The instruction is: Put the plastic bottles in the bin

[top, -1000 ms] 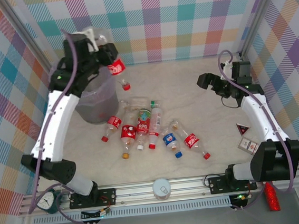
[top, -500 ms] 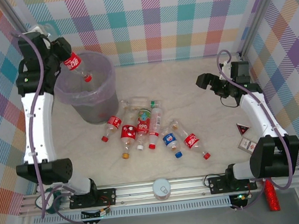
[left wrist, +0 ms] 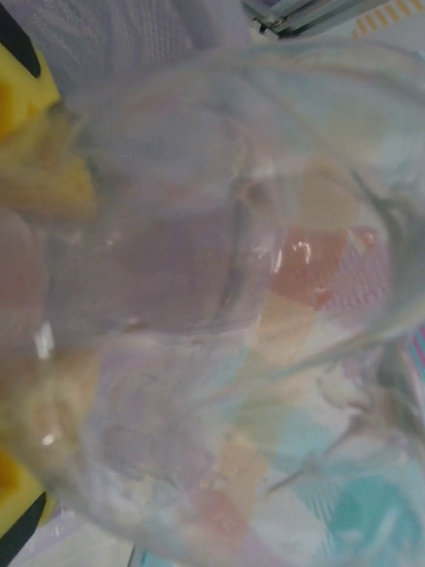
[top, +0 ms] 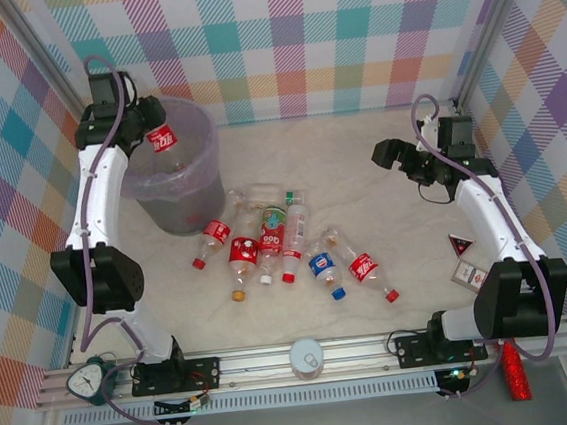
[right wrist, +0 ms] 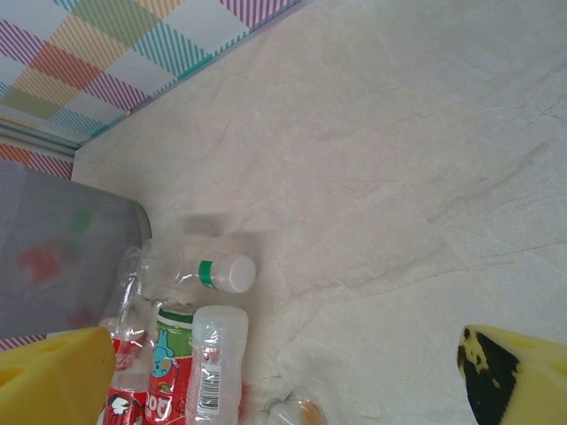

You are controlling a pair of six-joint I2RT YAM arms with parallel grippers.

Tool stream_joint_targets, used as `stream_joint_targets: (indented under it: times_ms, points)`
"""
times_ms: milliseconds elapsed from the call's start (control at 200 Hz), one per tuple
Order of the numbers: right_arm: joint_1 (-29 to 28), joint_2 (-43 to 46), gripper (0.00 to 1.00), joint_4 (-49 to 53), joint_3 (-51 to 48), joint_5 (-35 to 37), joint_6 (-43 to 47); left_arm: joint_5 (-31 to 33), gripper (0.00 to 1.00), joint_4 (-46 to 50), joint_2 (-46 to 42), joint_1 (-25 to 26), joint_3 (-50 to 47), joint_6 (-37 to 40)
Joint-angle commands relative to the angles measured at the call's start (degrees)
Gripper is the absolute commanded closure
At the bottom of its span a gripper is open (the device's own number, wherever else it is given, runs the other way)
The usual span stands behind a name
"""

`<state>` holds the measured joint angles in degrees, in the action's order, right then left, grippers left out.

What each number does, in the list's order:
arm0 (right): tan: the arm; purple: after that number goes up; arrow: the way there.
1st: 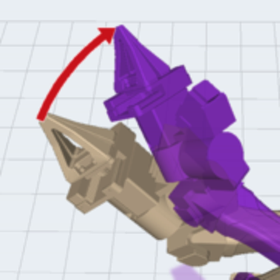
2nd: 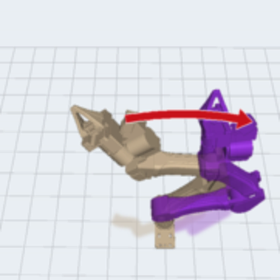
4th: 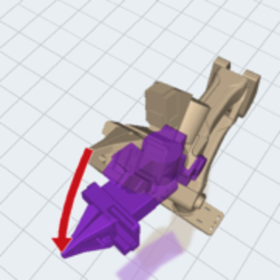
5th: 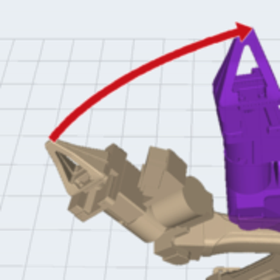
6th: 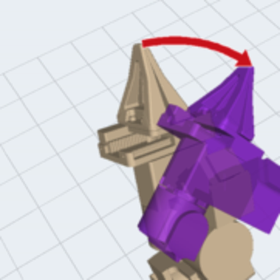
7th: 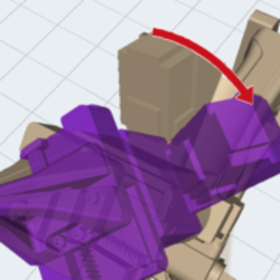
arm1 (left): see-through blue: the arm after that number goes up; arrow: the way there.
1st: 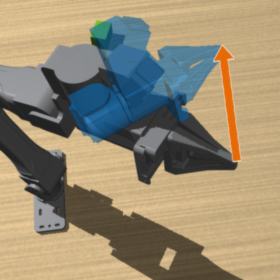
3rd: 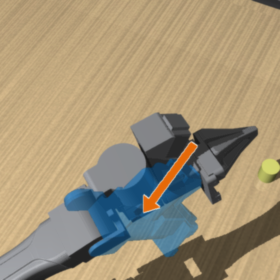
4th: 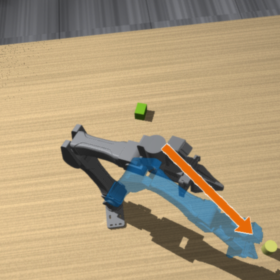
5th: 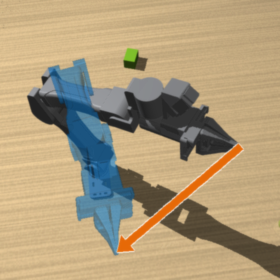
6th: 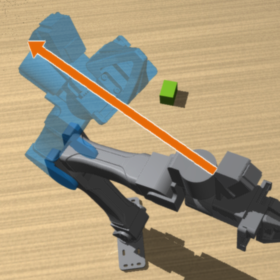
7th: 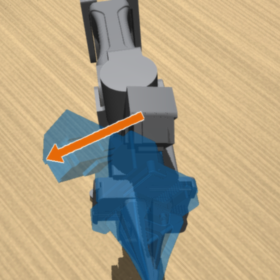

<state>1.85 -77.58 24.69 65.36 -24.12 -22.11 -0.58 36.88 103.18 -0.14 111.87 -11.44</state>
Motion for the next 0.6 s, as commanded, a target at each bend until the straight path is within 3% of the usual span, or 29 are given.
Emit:
stream_joint_targets:
  times_ms: [0,595]
  points:
    - [-0.74,0.26,0.01,0.10,2.24,-0.91,-0.54,-1.22,1.00,-3.62,0.38,1.03,-3.02,1.58]
    - [-1.47,-0.37,0.01,1.02,2.86,0.03,-0.12,-0.38,1.00,-6.15,4.92,3.92,-15.06,4.84]
